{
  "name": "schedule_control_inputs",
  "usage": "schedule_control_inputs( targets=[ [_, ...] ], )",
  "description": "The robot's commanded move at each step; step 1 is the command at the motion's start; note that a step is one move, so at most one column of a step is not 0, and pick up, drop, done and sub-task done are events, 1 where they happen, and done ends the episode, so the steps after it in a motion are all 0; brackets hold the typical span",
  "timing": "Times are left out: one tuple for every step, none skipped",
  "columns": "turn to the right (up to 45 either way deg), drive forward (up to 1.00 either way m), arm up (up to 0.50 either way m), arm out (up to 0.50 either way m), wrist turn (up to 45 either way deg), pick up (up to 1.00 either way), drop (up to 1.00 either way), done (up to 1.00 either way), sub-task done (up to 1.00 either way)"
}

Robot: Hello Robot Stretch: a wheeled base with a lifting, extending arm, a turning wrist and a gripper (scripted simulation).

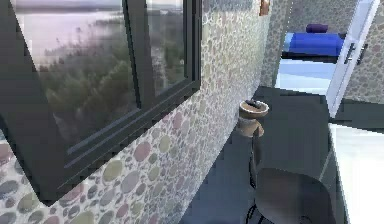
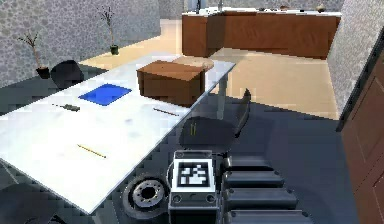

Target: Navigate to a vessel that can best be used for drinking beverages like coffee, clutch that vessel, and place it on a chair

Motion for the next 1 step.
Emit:
schedule_control_inputs(
  targets=[
    [12.0, 0.0, 0.0, 0.0, 0.0, 0.0, 0.0, 0.0, 0.0]
  ],
)
